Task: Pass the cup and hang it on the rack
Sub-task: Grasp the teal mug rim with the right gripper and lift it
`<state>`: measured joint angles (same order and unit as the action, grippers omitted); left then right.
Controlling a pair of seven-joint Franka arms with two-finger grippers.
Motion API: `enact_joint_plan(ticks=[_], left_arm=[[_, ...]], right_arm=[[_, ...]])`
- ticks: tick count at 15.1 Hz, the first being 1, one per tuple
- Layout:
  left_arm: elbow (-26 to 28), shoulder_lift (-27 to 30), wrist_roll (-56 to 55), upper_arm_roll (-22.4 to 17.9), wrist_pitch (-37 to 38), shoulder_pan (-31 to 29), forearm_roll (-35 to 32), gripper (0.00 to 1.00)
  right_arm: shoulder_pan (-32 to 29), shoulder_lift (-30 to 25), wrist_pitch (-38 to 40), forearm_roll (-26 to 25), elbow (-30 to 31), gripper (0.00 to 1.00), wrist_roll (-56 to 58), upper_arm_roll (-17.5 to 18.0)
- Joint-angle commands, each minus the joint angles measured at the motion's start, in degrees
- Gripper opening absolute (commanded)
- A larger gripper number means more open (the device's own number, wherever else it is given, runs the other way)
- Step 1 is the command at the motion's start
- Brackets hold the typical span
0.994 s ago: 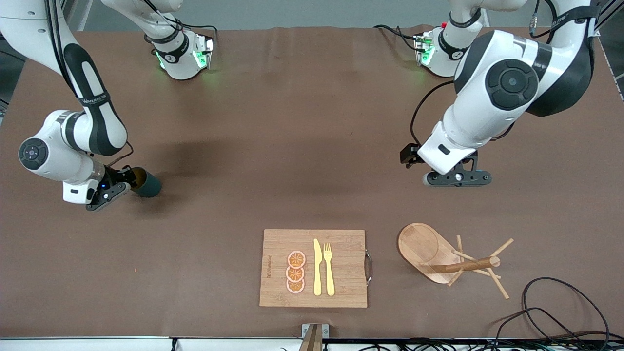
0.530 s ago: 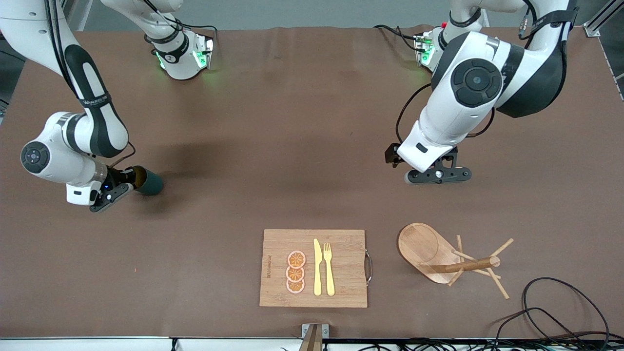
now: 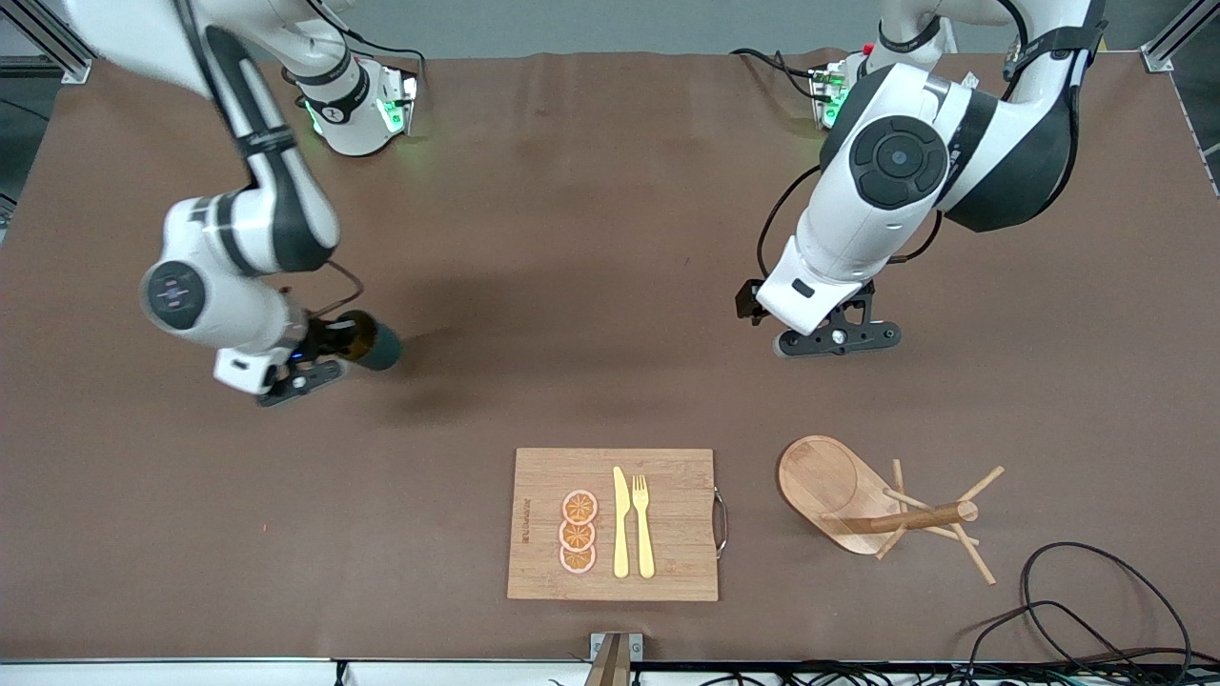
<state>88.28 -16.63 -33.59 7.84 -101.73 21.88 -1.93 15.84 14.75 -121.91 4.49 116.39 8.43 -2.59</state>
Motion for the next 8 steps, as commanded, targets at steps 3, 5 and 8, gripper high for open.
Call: enact_joint_plan(ticks=[3, 5, 8], left_arm=[[-1.01, -0.77, -0.77, -0.19, -0.58, 0.18, -1.23, 1.00], [-1.01, -0.86, -0.95, -0.19, -0.67, 0.27, -1.23, 1.00], [-1.09, -1.38, -2.70, -0.10, -0.67, 0.36, -1.15, 1.00]], right_arm=[[15.68, -0.08, -2.45, 4.63, -1.94, 0.00, -26.76, -0.75], [20.35, 3.77, -4.47, 7.27, -6.32, 0.00, -35.55, -0.75], [25.89, 12.38, -4.65, 7.72, -17.56, 0.00, -47.85, -0.75]])
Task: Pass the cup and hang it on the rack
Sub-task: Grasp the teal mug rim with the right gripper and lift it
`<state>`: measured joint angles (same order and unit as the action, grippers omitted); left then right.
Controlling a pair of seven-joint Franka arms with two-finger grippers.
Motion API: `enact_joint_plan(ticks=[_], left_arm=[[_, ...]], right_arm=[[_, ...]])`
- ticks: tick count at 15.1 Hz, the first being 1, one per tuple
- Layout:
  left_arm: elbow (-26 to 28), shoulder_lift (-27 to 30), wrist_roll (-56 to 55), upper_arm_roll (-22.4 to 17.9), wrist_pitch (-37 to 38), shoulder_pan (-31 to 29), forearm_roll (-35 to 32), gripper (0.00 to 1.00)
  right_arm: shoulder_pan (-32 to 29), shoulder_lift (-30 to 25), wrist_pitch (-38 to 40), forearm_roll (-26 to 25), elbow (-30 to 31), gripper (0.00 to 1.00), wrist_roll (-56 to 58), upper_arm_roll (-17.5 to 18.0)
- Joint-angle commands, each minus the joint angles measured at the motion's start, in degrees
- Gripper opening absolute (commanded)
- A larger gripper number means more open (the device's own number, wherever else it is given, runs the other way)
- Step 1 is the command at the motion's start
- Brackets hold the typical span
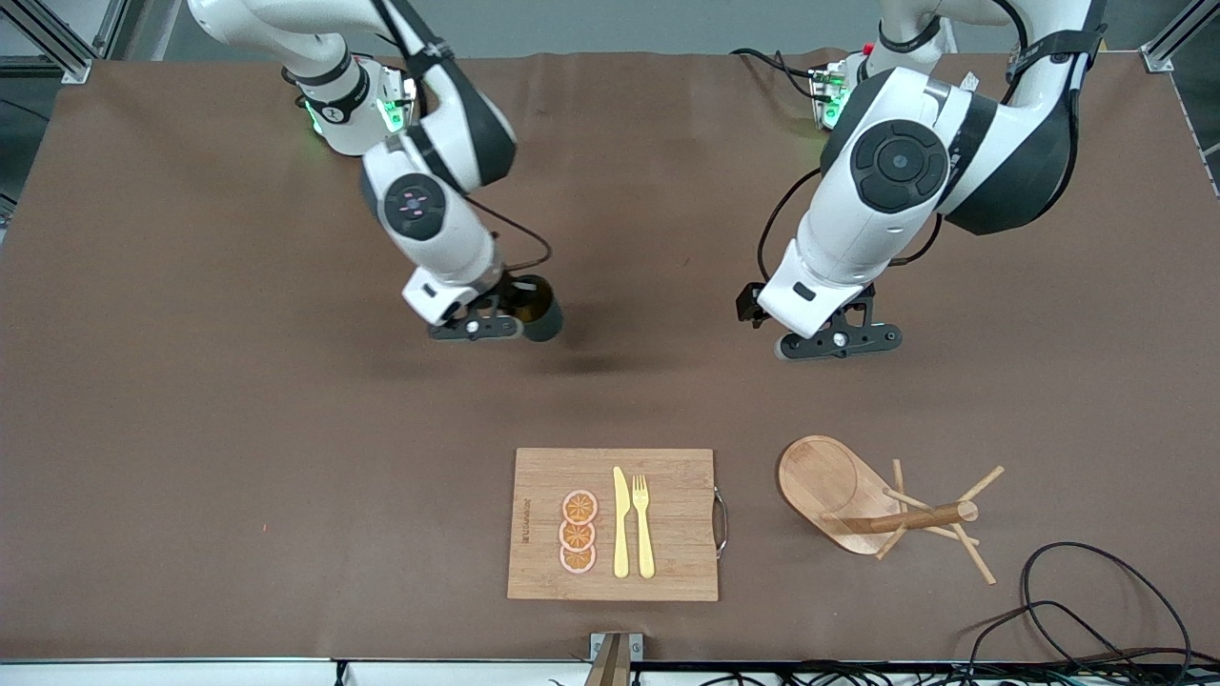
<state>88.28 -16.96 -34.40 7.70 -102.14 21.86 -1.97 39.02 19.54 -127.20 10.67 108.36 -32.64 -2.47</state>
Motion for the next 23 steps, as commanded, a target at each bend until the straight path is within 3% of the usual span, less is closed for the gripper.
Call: enact_joint_plan(ticks=[1, 3, 6, 15, 16, 17, 18, 23], left_arm=[[-1.18, -1.41, -1.98, -0.05, -0.25, 0.46, -1.19, 1.00], [-1.18, -2.20, -2.07, 0.03, -0.25, 0.38, -1.10, 1.00], [-1.18, -3.34, -2.16, 0.03, -0.25, 0.46, -1.02, 1.00], [-1.18, -4.93, -13.05, 0.12, -0.25, 3.36, -1.02, 1.00], [-1.18, -4.93, -13.23, 0.12, -0.25, 3.36, -1.02, 1.00], [-1.18, -4.93, -13.23, 0.12, -0.25, 3.36, -1.02, 1.00], [-1.10, -4.84, -13.23, 0.12, -0.16, 3.19, -1.02, 1.00], [-0.92, -4.66, -13.32, 0.03, -0.60, 2.92, -0.84, 1.00]], right_arm=[[4.12, 10.84, 0.73, 1.46, -13.66, 0.00, -11.08, -0.87], [7.37, 17.26, 0.73, 1.28, -20.88, 0.00, -18.73, -0.87], [9.66, 22.38, 0.64, 0.75, -26.70, 0.00, -24.65, -0.96], [11.51, 23.88, 0.55, -1.36, -26.62, 0.03, -32.82, -1.31], [11.34, 23.88, 0.64, -1.36, -26.71, 0.18, -33.53, -1.31], [11.34, 23.79, 0.64, -1.36, -26.62, 0.50, -33.62, -1.31], [11.42, 23.79, 0.64, -1.70, -26.71, 1.00, -33.63, -1.40], [9.59, 22.13, 2.21, -1.62, -26.98, 1.00, -30.65, -1.40]])
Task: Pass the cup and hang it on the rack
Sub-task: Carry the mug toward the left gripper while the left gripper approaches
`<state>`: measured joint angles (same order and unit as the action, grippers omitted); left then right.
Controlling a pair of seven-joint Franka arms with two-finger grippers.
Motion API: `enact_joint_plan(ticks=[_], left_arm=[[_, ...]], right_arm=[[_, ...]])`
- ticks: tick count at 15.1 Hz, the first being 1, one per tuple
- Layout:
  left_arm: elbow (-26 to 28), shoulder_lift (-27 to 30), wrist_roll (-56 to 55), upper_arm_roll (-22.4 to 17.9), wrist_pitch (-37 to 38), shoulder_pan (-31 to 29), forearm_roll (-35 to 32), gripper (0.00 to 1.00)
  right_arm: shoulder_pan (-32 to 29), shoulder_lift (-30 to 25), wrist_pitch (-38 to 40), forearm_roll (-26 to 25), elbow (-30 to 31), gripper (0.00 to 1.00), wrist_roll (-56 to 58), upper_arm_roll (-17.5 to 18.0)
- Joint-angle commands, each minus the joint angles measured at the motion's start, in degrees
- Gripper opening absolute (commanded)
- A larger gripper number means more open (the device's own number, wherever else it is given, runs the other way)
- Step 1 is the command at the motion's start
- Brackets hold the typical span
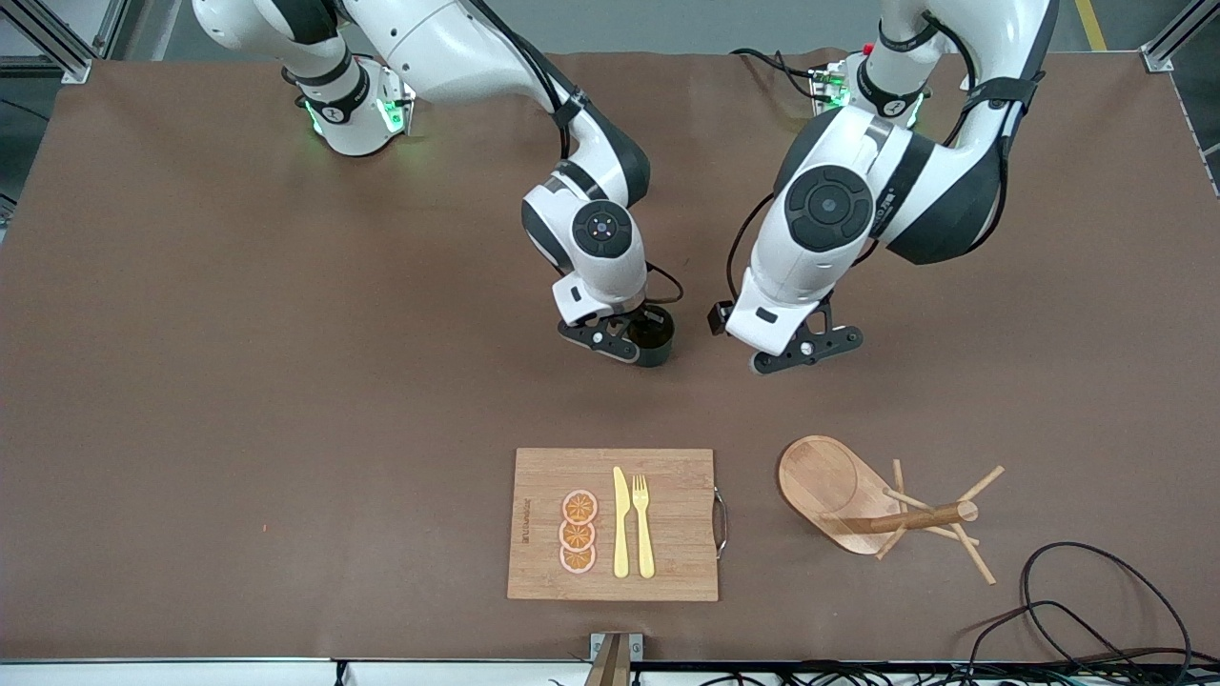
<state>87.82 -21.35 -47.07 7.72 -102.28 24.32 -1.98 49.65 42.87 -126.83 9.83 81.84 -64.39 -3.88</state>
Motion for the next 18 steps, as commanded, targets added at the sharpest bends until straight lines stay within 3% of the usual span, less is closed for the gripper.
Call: enact_joint_plan(ticks=[1, 5, 9, 12, 15, 18], left_arm=[[-0.19, -0.27, -0.83, 0.01, -0.82, 0.81, -0.92, 1.00], [0.51, -0.36, -10.39, -0.07, -3.01, 4.24, -1.10, 0.99], [1.30, -2.11, -19.00, -0.07, -7.49, 6.17, -1.19, 1.00], [1.30, -3.25, -25.15, 0.10, -7.94, 8.46, -6.26, 1.00], [0.69, -4.92, -29.64, 0.01, -8.72, 11.62, -8.13, 1.00], [0.78, -6.15, -34.31, -0.07, -10.57, 13.99, -8.65, 1.00]], right_arm=[[-1.74, -1.56, 3.59, -0.60, -0.45, 1.00, 3.46, 0.10], [-5.78, -6.21, 10.18, -0.25, -0.28, 1.00, 13.12, 0.10], [-13.95, -11.48, 19.94, -0.60, 0.34, 1.00, 29.12, -0.08], [-19.75, -14.91, 24.96, -0.95, 1.04, 1.00, 35.99, -0.16], [-23.71, -20.00, 25.14, -6.29, 5.86, 1.00, 43.44, -0.16], [-27.49, -25.62, 25.15, -7.89, 12.62, 1.00, 49.52, -0.25]])
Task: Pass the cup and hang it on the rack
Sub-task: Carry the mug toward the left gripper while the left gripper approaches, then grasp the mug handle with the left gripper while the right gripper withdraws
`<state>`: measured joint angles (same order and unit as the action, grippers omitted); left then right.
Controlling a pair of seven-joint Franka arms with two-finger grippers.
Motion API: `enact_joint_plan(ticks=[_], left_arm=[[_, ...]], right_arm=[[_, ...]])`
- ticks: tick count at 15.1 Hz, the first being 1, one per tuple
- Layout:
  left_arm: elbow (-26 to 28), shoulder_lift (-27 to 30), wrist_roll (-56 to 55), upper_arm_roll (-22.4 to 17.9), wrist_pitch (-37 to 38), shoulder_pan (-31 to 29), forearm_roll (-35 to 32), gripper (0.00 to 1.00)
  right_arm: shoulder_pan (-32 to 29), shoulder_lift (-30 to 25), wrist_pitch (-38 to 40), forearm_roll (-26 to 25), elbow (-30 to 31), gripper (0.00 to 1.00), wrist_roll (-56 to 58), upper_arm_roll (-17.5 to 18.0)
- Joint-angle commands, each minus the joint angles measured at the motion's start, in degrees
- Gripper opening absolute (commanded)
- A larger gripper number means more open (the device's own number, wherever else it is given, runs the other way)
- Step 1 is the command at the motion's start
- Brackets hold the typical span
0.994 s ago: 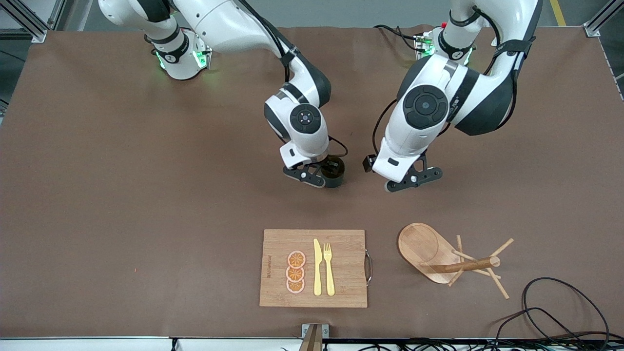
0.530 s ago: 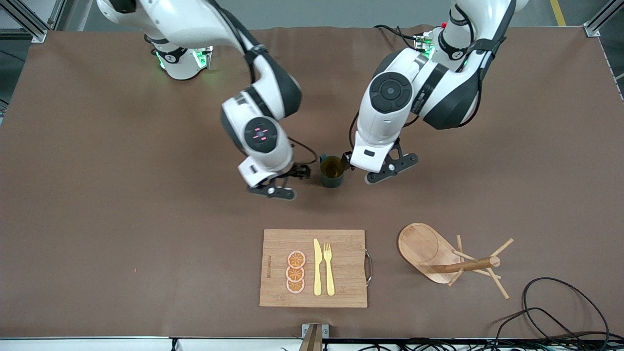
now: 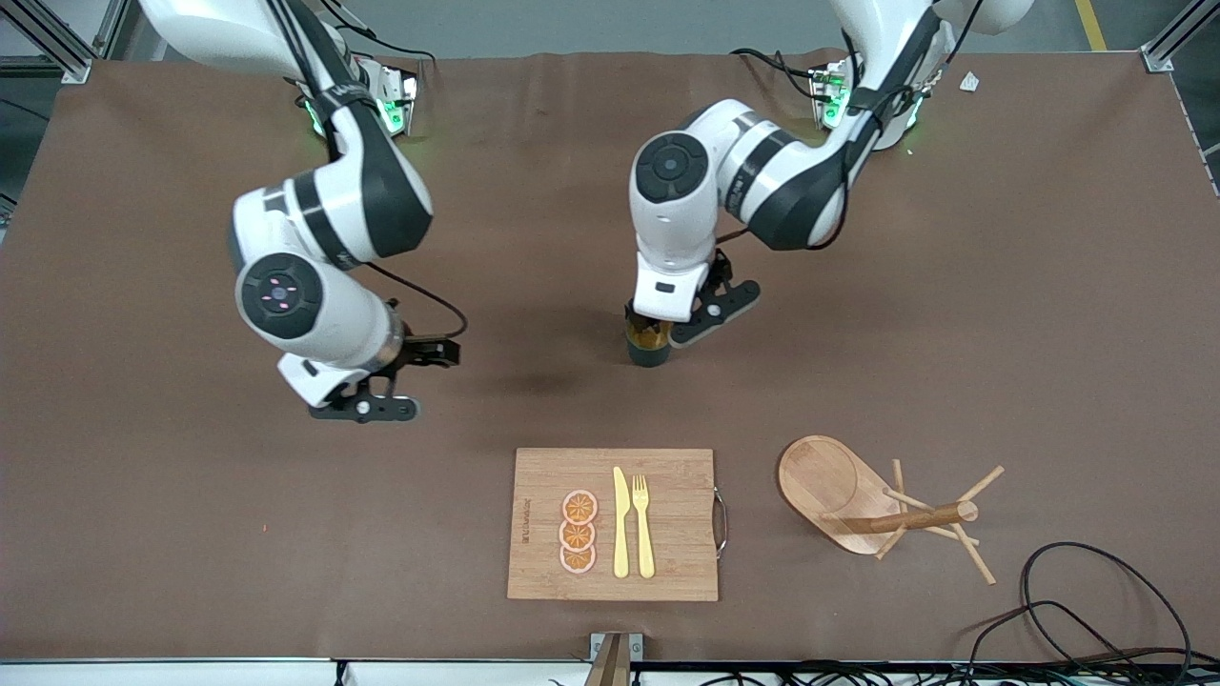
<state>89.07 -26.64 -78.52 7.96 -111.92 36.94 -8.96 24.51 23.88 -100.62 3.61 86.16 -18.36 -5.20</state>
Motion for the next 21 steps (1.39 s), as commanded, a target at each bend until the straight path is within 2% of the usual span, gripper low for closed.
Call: enact_joint_plan(ticks=[1, 3, 6, 11, 14, 16, 19, 21], left_arm=[[-0.48, -0.96, -3.73, -0.32, -0.93, 2.25, -3.24, 1.00], [-0.48, -1.57, -6.45, -0.23, -0.93, 2.79, -5.00, 1.00], [-0.65, -3.06, -9.97, -0.32, -0.93, 6.64, -8.86, 1.00], [-0.65, -3.68, -16.03, -0.32, -0.23, 9.73, -15.90, 1.00], [-0.39, -3.34, -19.28, -0.23, 0.21, 11.39, -17.93, 1.00], [-0.30, -2.90, -24.20, -0.23, 3.27, 12.98, -18.11, 1.00], [-0.13, -3.33, -29.21, -0.40, 3.90, 15.79, -18.46, 1.00], [-0.13, -4.82, -35.35, -0.23, 3.90, 17.19, -22.74, 1.00]], right_arm=[[-3.67, -8.74, -1.07, -3.15, 10.58, 1.00, 5.42, 1.16], [-5.96, -12.17, -0.90, -4.75, 14.02, 1.00, 9.20, 1.07], [-9.82, -14.11, 2.44, -4.84, 13.94, 1.00, 12.72, 1.16], [-15.80, -16.23, 5.95, -4.84, 13.42, 1.00, 18.70, 1.16], [-19.14, -16.40, 9.02, -4.84, 10.44, 1.00, 23.96, 1.16], [-21.51, -16.14, 12.44, -4.84, 6.84, 1.00, 24.77, 1.16], [-24.15, -15.88, 15.01, -4.93, 2.35, 1.00, 24.60, 1.16], [-25.47, -15.44, 15.89, -5.01, 1.03, 1.00, 24.60, 1.16]])
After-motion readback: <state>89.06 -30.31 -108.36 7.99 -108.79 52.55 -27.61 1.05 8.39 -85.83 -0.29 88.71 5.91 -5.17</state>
